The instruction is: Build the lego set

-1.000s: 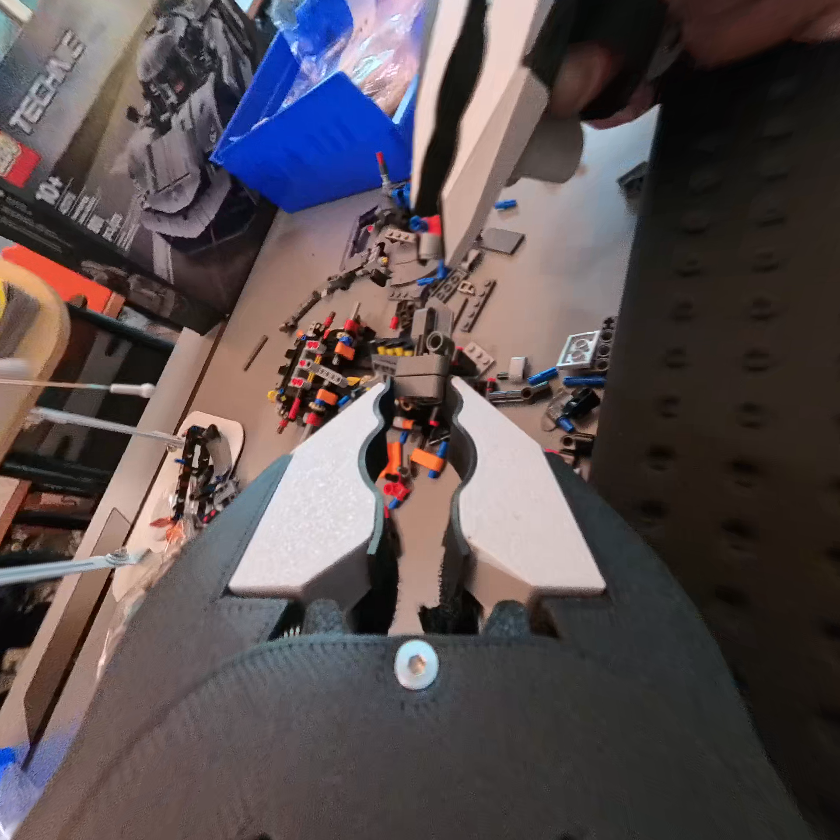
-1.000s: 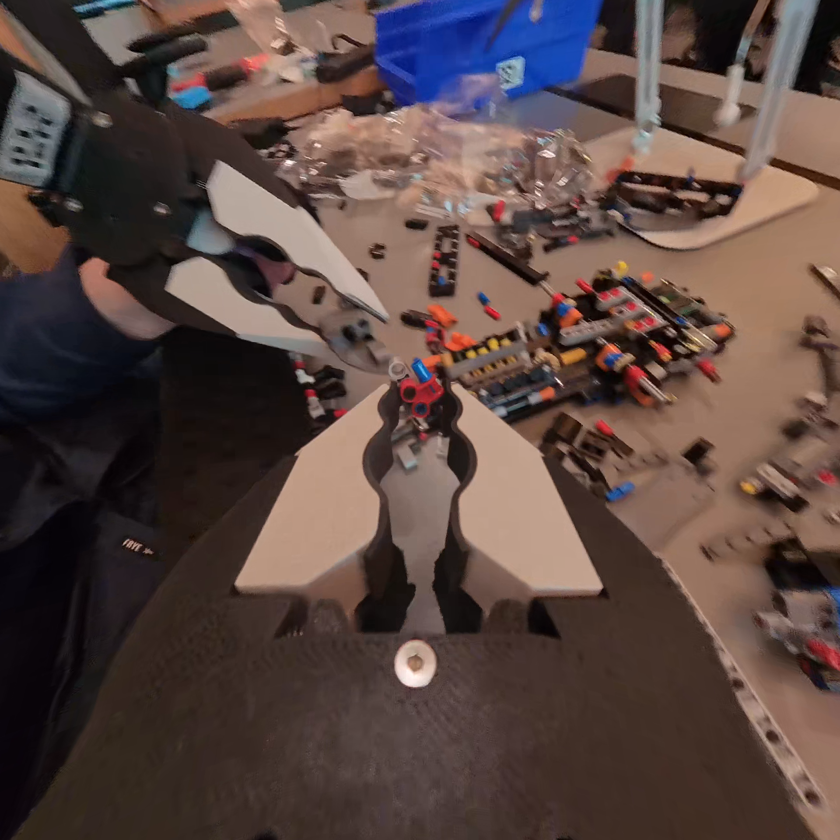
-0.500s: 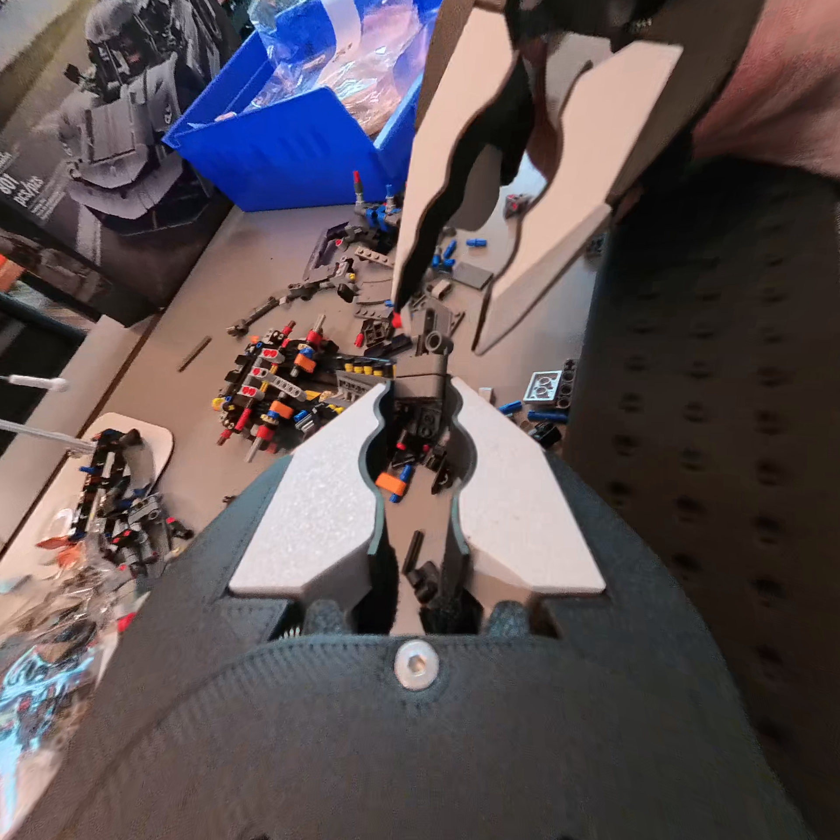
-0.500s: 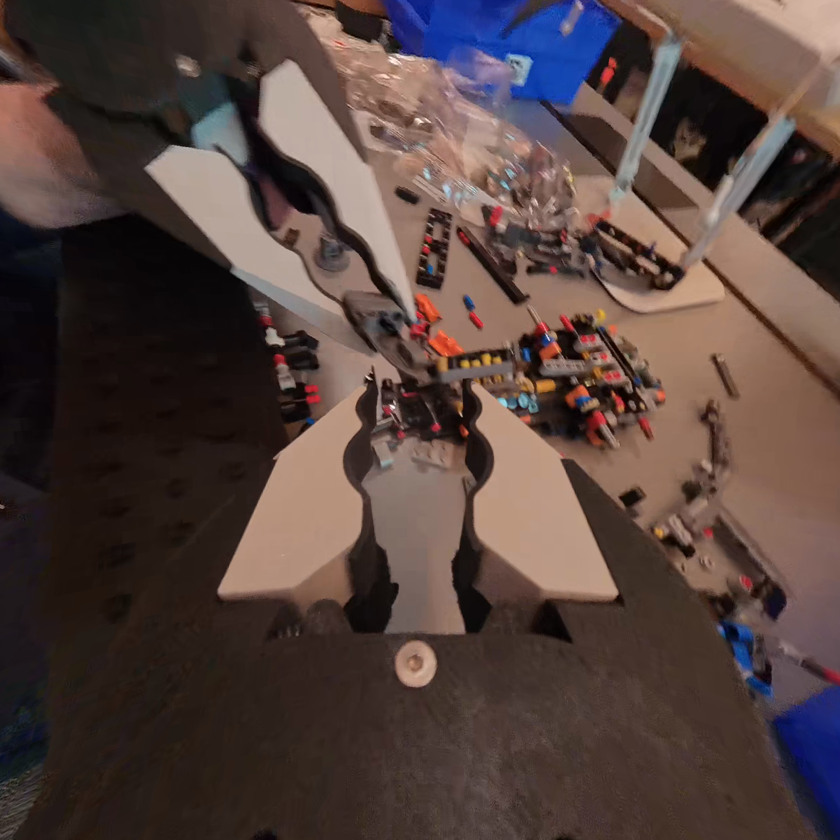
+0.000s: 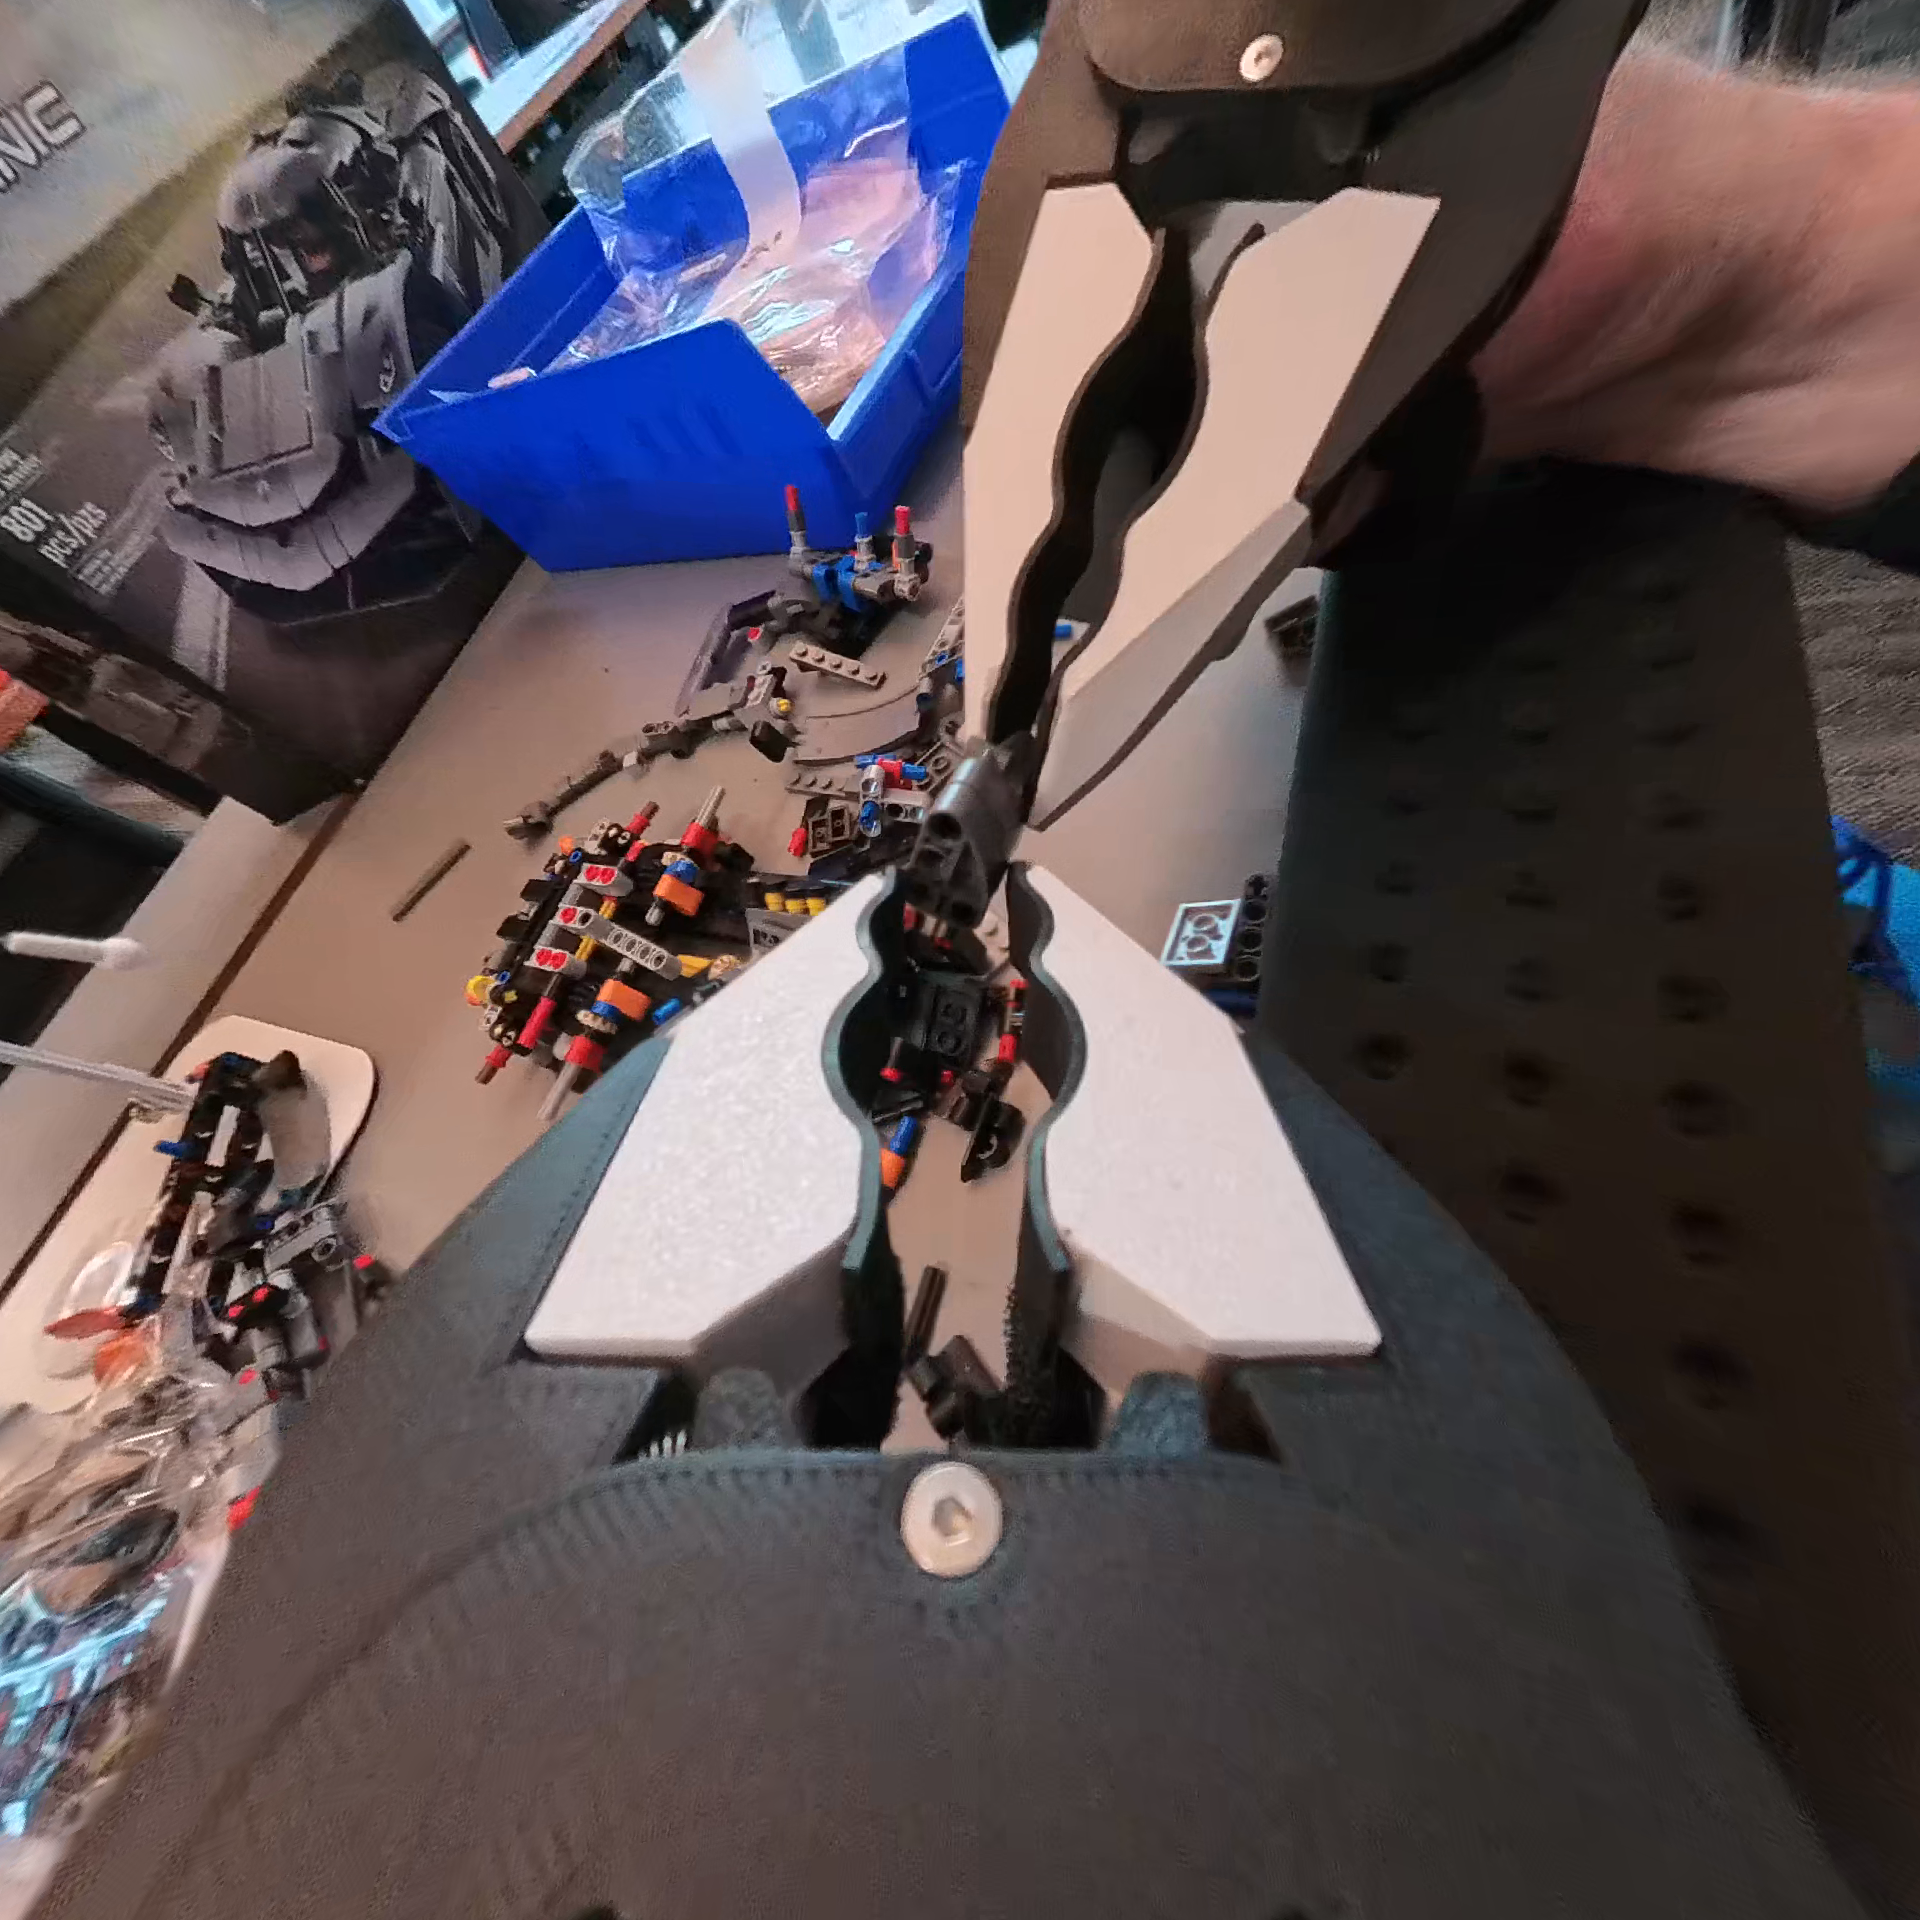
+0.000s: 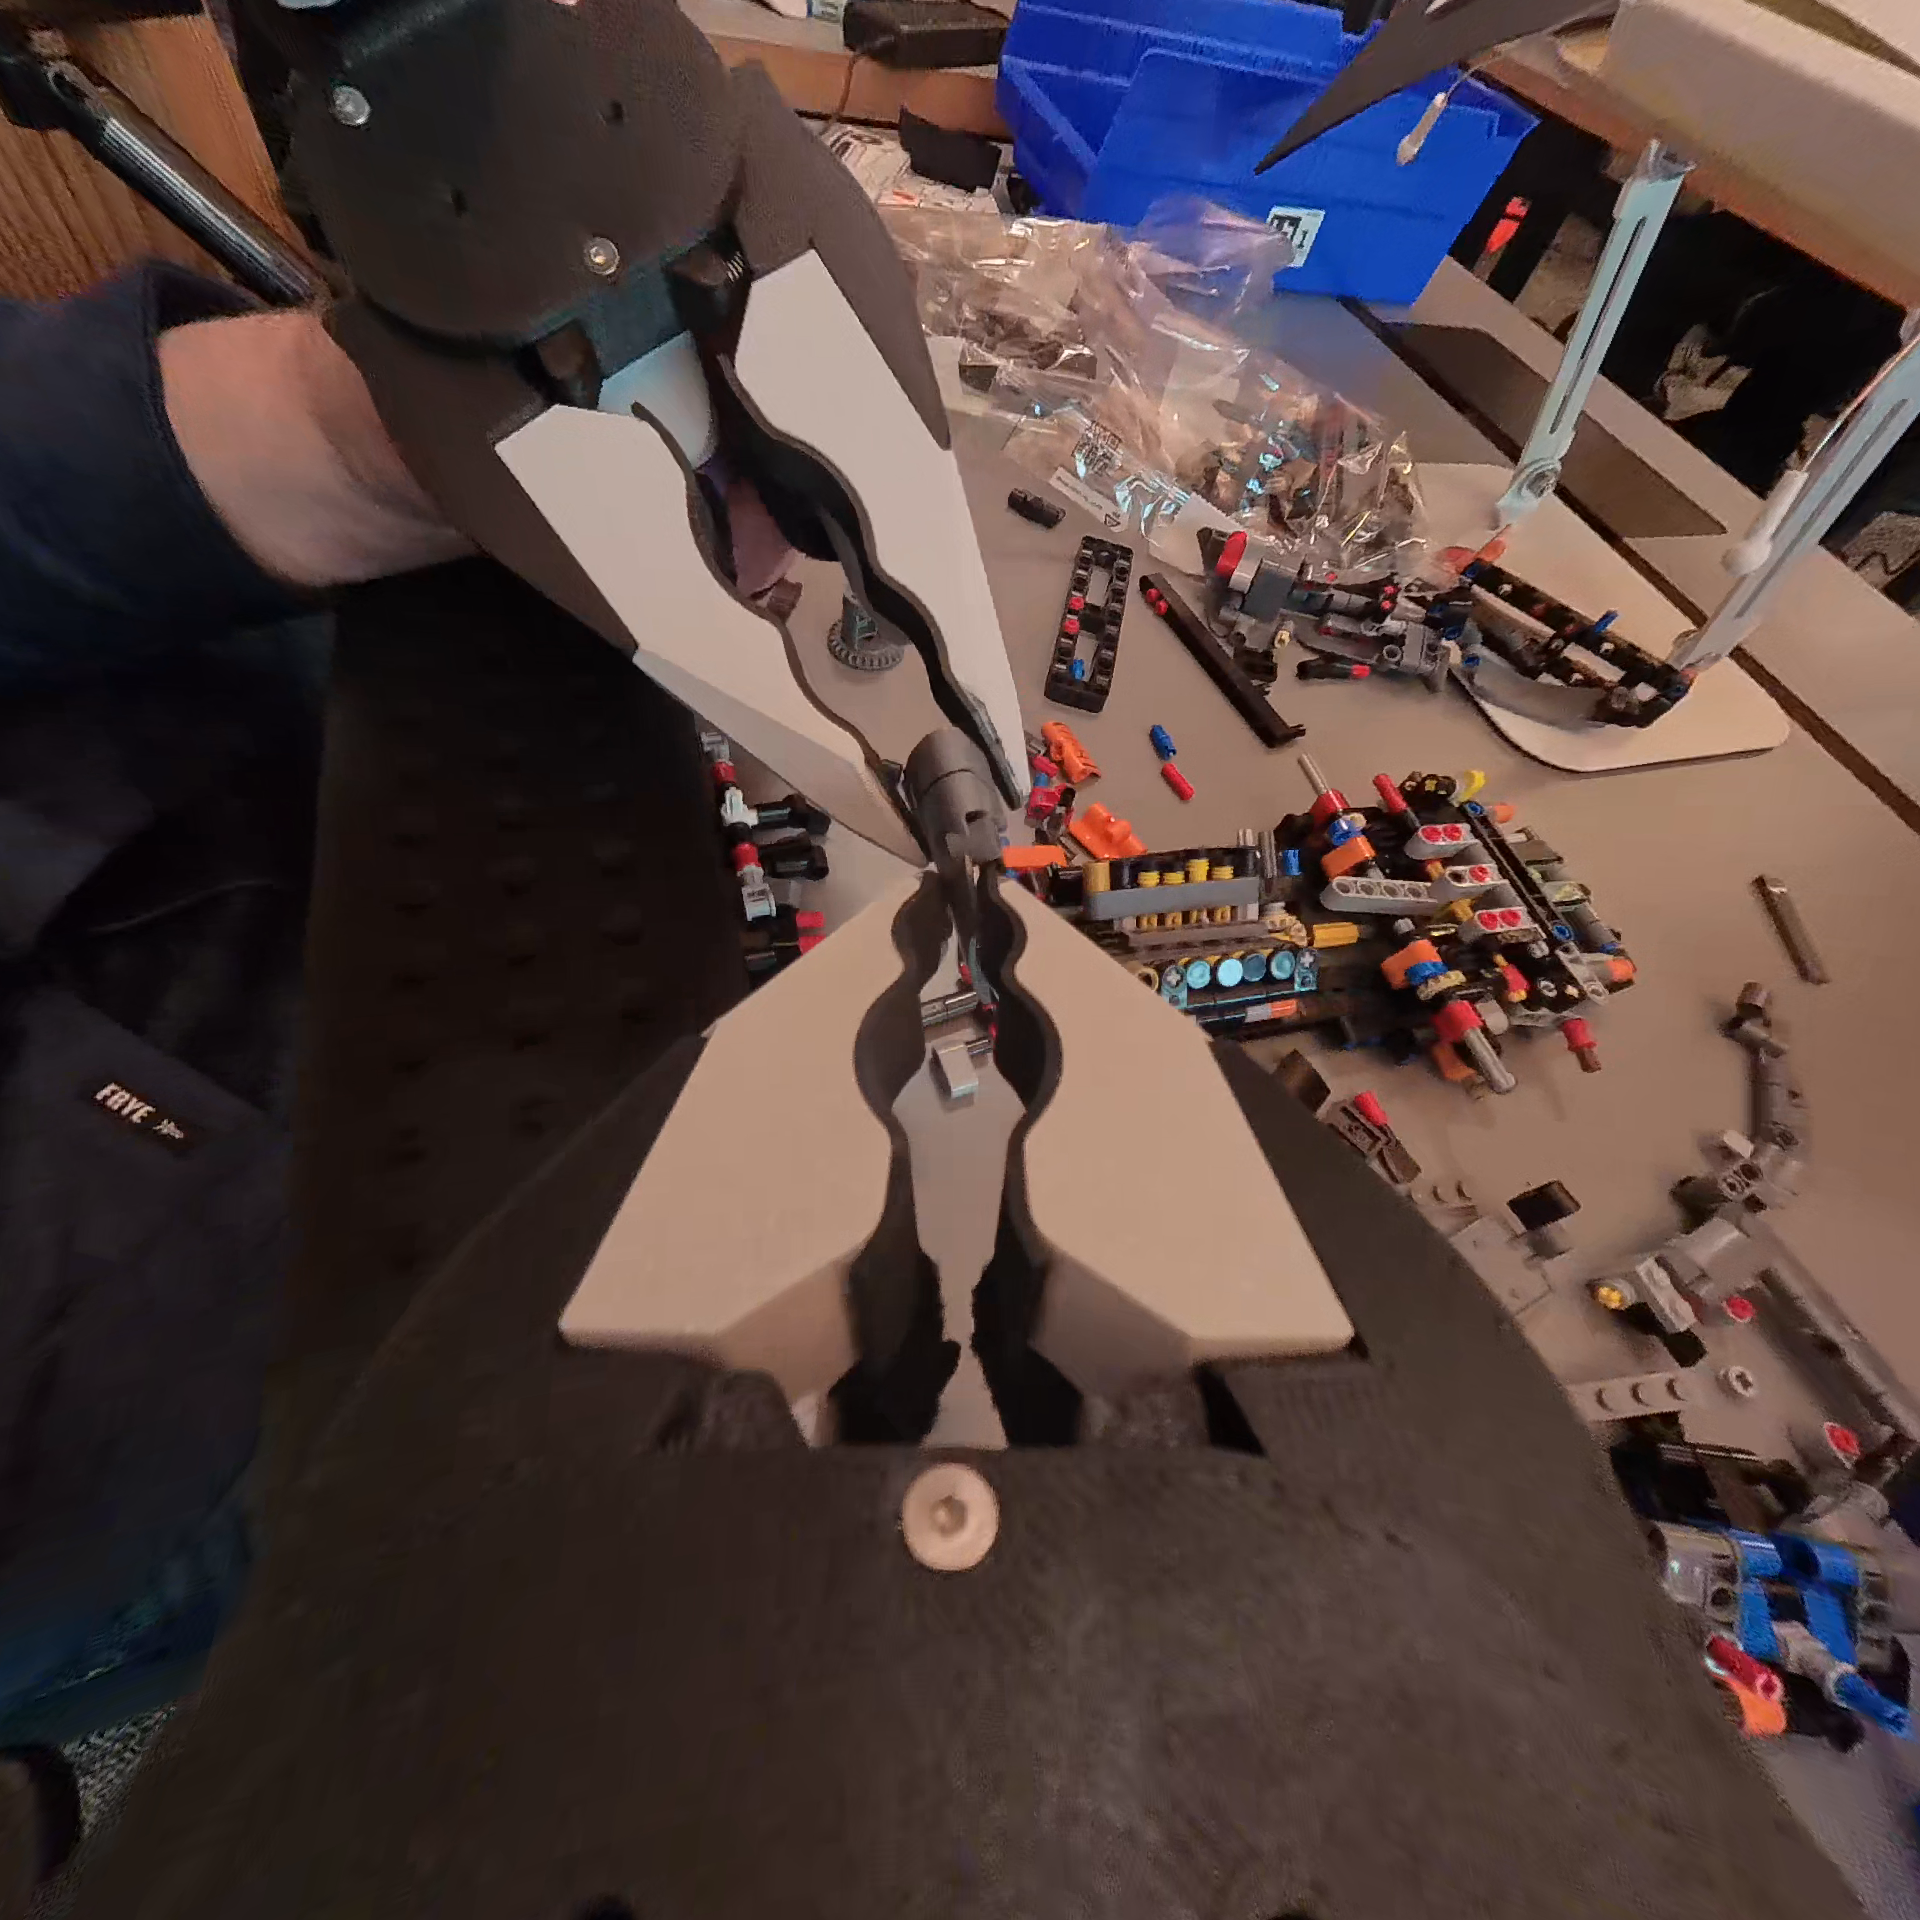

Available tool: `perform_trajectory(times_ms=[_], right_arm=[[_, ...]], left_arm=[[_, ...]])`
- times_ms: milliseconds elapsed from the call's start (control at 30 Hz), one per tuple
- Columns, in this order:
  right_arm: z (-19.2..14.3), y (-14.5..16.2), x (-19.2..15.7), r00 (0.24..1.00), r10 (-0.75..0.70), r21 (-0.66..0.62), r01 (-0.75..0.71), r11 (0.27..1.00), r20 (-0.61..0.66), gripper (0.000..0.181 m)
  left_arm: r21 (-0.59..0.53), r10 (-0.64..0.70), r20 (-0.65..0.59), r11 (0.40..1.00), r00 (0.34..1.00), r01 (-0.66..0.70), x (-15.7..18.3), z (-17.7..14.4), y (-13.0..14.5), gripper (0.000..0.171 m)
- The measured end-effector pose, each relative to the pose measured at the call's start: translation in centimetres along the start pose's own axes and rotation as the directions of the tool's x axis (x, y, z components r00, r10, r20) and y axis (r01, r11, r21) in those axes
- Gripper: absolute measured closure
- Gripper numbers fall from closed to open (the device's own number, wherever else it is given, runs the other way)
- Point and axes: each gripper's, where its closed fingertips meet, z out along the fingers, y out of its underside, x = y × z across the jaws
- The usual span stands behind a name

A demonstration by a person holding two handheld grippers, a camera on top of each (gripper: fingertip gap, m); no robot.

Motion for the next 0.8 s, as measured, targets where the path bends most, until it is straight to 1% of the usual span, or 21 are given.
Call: perform_trajectory(times_ms=[200, 300, 433, 567, 667, 800], right_arm=[[0.4, 0.9, -0.5, 0.999, -0.036, -0.055, 0.037, 0.998, 0.017, 0.177], [0.4, 1.2, -0.9, 0.997, -0.076, -0.072, 0.078, 0.994, 0.031, 0.177], [0.7, 1.7, -1.5, 0.991, -0.130, -0.104, 0.134, 0.986, 0.042, 0.177], [1.0, 1.8, -2.6, 0.984, -0.162, -0.106, 0.169, 0.980, 0.069, 0.178], [1.1, 1.7, -3.5, 0.982, -0.149, -0.089, 0.159, 0.983, 0.112, 0.178], [1.4, 2.1, -4.0, 0.980, -0.163, -0.113, 0.176, 0.978, 0.114, 0.179]], left_arm=[[-0.047, 0.081, 0.031, 0.996, 0.996, -0.080, 0.4, 0.1, 0.5, 0.148], [-0.037, 0.087, -0.011, 0.996, 0.996, -0.087, 1.4, 0.0, 0.4, 0.157], [-0.070, 0.124, -0.013, 0.990, 0.992, -0.124, 2.1, -0.3, 0.9, 0.159], [-0.048, 0.080, -0.059, 0.995, 0.995, -0.083, 2.8, -1.1, 1.4, 0.159], [-0.028, 0.058, -0.094, 0.998, 0.994, -0.061, 3.5, -1.7, 1.6, 0.159], [-0.043, 0.043, -0.105, 0.998, 0.993, -0.048, 3.5, -1.8, 2.1, 0.158]])
